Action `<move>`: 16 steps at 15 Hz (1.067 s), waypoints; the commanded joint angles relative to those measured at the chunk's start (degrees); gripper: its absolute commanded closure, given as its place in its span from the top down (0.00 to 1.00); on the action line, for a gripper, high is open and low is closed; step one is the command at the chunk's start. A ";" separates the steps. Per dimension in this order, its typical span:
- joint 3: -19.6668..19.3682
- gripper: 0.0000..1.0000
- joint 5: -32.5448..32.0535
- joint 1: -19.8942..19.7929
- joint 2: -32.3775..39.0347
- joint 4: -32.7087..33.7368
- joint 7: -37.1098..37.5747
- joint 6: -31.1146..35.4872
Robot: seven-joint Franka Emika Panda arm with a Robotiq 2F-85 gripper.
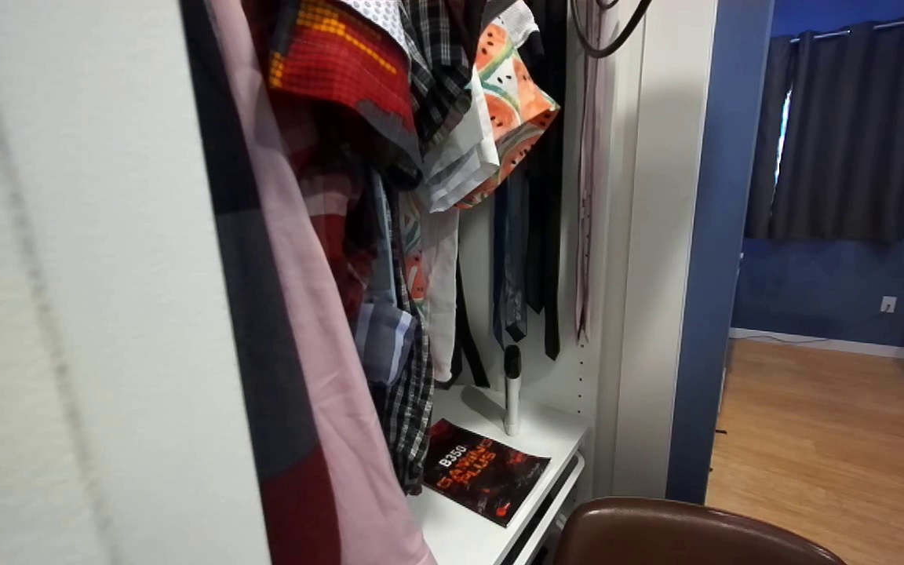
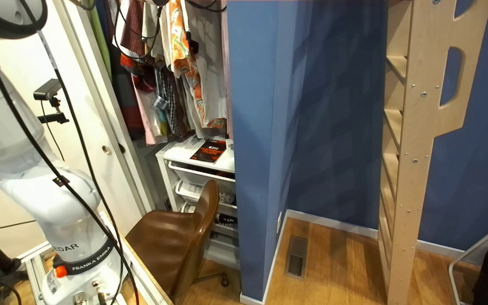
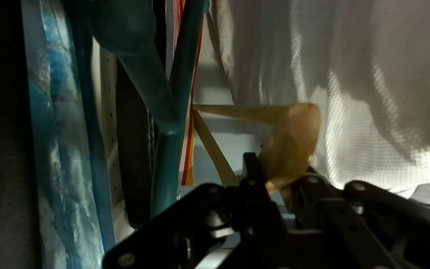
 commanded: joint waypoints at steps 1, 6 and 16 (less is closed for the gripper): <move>0.43 0.04 0.40 -0.53 -0.53 -0.21 2.94 1.63; 0.22 0.04 1.91 0.31 -0.27 0.04 4.52 3.43; -0.62 0.04 3.48 3.24 0.13 0.27 6.29 7.96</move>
